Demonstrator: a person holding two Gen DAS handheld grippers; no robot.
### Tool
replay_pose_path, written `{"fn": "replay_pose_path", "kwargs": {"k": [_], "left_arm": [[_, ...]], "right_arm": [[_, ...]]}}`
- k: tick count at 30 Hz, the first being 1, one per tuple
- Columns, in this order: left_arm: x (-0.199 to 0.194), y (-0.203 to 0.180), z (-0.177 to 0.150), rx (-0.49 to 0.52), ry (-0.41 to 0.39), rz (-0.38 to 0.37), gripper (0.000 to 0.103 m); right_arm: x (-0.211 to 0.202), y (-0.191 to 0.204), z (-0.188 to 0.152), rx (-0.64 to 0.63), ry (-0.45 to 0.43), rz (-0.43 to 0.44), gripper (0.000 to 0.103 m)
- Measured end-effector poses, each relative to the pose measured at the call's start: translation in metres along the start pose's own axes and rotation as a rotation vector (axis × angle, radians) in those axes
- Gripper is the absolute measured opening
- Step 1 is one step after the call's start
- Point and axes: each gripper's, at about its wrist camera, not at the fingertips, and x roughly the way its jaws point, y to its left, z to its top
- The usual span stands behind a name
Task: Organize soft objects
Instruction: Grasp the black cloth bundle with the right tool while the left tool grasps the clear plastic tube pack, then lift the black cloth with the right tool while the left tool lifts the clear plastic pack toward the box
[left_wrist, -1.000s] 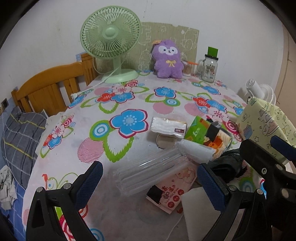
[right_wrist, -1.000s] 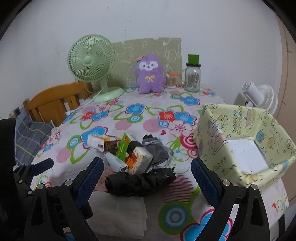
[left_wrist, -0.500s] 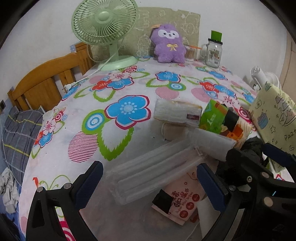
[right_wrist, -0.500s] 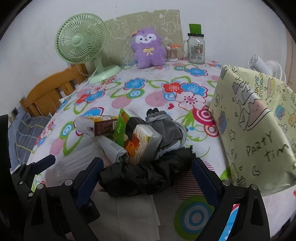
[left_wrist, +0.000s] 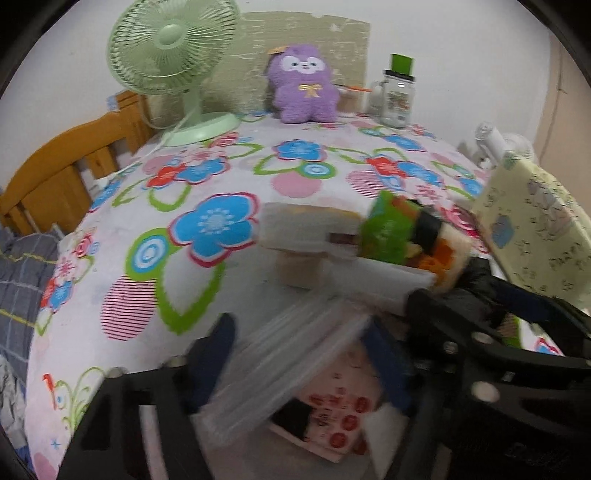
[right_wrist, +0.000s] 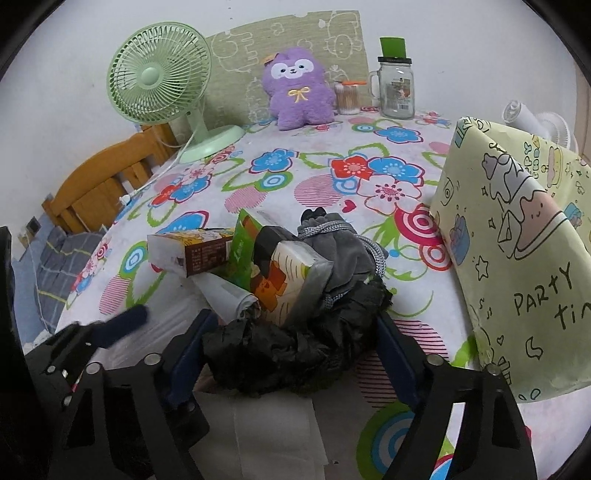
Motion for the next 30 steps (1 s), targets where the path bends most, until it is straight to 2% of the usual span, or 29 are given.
{"fn": "replay_pose_path", "kwargs": {"k": [7, 11, 12, 30], "left_arm": [[-0.002, -0.005, 0.001, -0.003, 0.01, -0.047, 0.034], [-0.004, -0.006, 0.002, -0.006, 0.013, -0.035, 0.016], [-0.005, -0.005, 0.001, -0.008, 0.013, -0.032, 0.015], [-0.027, -0.005, 0.005, -0.023, -0.041, -0.014, 0.012]], "right_arm": [[-0.008, 0.001, 0.001, -0.009, -0.017, 0.003, 0.065], [-0.009, 0.002, 0.003, -0.016, -0.021, -0.004, 0.062], [-0.01, 0.003, 0.004, -0.019, -0.025, -0.009, 0.06], [-0.031, 0.003, 0.007, -0.013, -0.088, -0.022, 0.059]]}}
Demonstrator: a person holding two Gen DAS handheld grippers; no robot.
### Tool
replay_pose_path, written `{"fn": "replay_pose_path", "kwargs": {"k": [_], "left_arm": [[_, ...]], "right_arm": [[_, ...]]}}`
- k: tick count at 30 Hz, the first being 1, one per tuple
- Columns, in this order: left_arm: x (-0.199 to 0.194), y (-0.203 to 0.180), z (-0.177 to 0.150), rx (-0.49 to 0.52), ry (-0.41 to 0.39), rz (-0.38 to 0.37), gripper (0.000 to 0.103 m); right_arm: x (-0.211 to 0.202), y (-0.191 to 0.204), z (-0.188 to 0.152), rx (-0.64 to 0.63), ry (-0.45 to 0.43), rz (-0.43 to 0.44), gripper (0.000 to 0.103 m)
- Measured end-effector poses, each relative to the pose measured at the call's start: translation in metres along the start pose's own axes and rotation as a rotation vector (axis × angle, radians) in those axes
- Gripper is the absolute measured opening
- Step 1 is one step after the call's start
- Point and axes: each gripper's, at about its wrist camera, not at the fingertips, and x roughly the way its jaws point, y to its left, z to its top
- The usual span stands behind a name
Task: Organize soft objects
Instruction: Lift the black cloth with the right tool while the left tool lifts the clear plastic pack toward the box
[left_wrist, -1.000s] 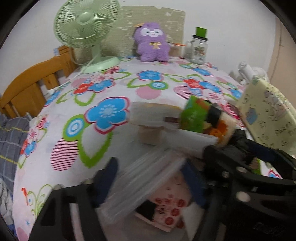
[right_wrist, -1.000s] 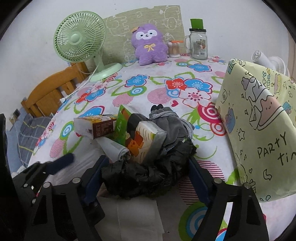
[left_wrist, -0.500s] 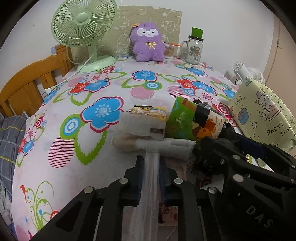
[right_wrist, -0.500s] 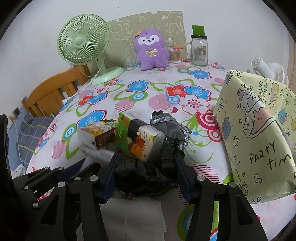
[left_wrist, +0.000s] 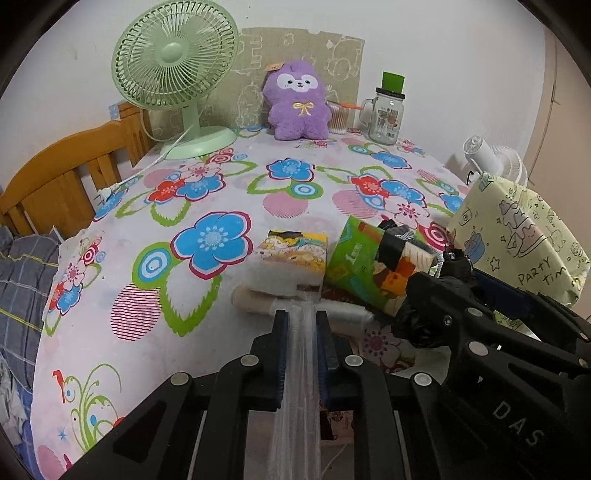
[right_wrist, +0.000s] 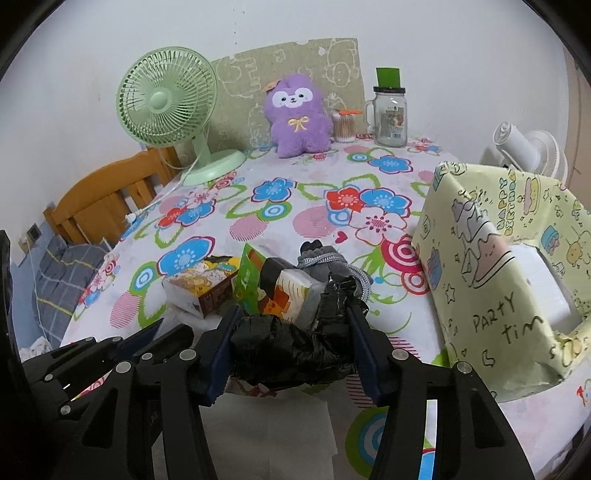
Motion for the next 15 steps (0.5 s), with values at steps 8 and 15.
{"fn": "replay_pose_path", "kwargs": {"k": [8, 15], "left_arm": [[-0.016, -0.005, 0.003, 0.003, -0.034, 0.007, 0.012], [-0.032, -0.012, 0.006, 0.01, -0.063, 0.011, 0.012]], "right_arm": [[-0.017, -0.001, 0.003, 0.005, -0.033, 0.005, 0.06], [-0.033, -0.002, 0.006, 0.004, -0.062, 0.009, 0.06]]}}
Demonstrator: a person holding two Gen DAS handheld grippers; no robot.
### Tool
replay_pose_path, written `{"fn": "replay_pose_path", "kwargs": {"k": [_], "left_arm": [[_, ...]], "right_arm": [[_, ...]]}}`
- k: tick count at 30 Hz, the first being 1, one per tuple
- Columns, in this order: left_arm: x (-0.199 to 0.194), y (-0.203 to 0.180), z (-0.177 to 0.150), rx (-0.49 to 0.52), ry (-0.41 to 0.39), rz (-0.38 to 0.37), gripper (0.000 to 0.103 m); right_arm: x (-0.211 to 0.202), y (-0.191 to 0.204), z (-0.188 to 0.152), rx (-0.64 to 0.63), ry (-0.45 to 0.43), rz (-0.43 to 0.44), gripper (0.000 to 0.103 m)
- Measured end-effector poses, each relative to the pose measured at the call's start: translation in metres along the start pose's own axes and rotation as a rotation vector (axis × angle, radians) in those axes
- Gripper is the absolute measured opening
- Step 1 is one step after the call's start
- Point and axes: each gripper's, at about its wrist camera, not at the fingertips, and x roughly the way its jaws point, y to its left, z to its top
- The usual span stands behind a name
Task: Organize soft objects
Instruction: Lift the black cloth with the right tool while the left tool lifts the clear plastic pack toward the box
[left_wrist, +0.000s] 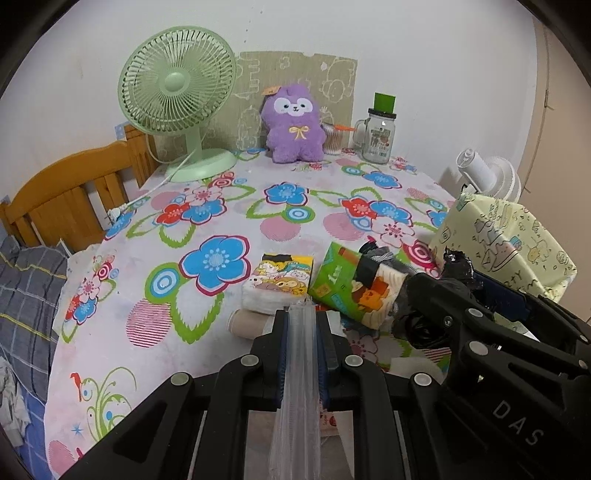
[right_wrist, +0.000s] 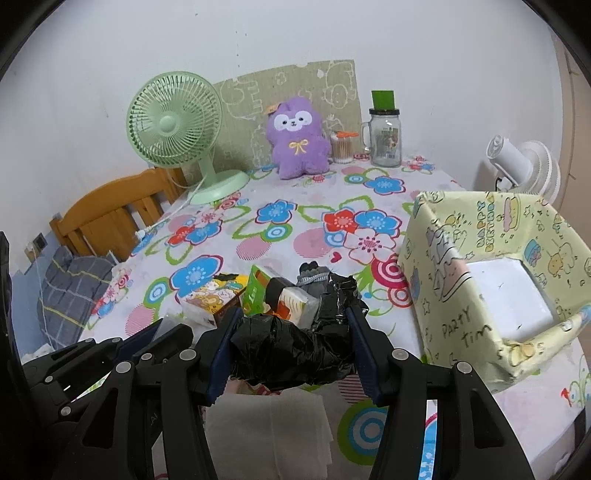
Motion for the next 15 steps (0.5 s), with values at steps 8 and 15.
{"fn": "replay_pose_path", "kwargs": {"k": [8, 15], "left_arm": [[-0.018, -0.007, 0.007, 0.001, -0.032, 0.001, 0.012], [-0.031, -0.013, 0.014, -0.003, -0.06, 0.007, 0.012]], "right_arm": [[-0.019, -0.001, 0.008, -0.004, -0.034, 0.004, 0.06], [-0.034, -0.002, 0.015, -0.008, -0.057, 0.0, 0.06]]}}
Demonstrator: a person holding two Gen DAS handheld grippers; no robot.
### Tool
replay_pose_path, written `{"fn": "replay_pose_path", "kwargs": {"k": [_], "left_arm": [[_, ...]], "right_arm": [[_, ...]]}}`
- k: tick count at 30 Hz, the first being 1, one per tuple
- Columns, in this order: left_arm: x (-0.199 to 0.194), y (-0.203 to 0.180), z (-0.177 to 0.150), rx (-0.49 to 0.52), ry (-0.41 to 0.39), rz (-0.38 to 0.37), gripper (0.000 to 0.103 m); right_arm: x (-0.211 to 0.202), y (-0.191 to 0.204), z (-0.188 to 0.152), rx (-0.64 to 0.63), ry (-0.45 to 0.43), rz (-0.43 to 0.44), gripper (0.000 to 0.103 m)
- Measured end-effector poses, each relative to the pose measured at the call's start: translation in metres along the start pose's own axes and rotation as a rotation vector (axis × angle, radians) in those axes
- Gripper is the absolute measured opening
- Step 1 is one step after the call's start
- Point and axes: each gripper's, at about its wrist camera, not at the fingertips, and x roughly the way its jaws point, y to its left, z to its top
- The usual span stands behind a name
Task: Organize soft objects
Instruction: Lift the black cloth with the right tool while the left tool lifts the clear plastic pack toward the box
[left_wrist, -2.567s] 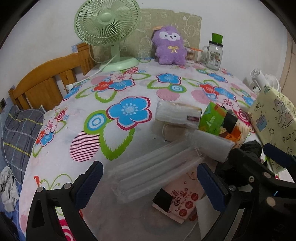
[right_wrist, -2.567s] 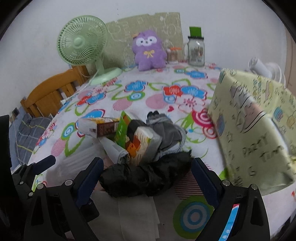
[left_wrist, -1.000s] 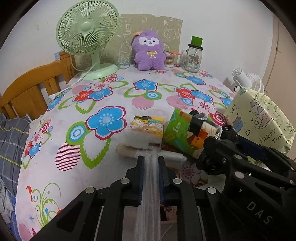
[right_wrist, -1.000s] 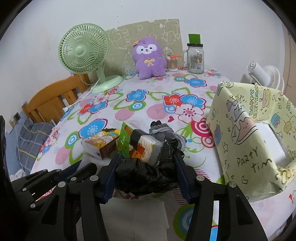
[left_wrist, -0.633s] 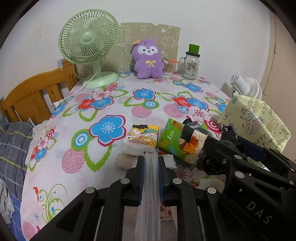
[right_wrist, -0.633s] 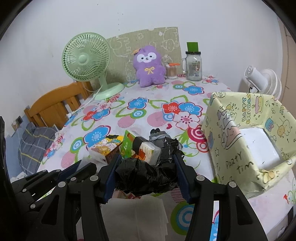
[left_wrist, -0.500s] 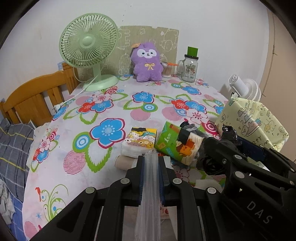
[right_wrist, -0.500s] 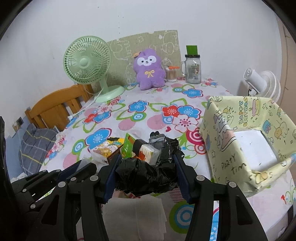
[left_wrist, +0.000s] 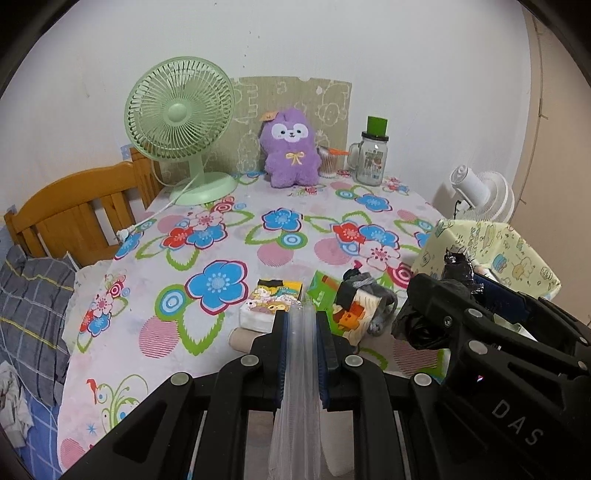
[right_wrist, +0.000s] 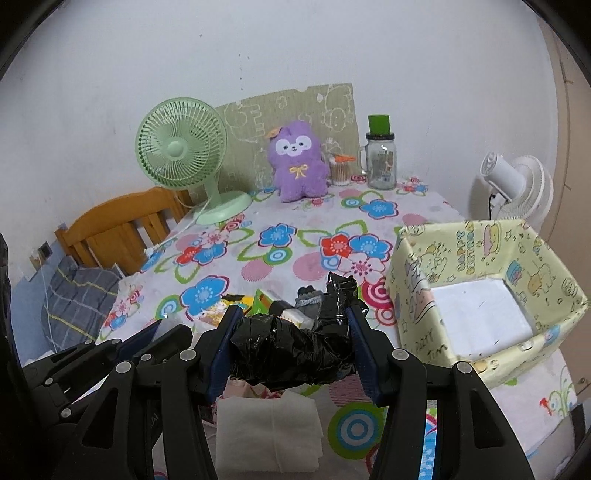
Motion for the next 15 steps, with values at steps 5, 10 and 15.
{"fn": "replay_pose_path", "kwargs": {"k": [5, 10, 15], "left_arm": [[-0.009, -0.005, 0.006, -0.005, -0.016, 0.004, 0.012], [-0.017, -0.011, 0.013, 0.004, -0.032, 0.007, 0.012], [-0.022, -0.017, 0.022, 0.014, -0.047, 0.006, 0.012]], "right_arm": [[-0.01, -0.001, 0.007, -0.011, -0.017, -0.007, 0.06], [-0.017, -0.006, 0.015, -0.006, -0.028, -0.013, 0.06], [-0.025, -0.009, 0.024, -0.004, -0.042, -0.023, 0.06]]}}
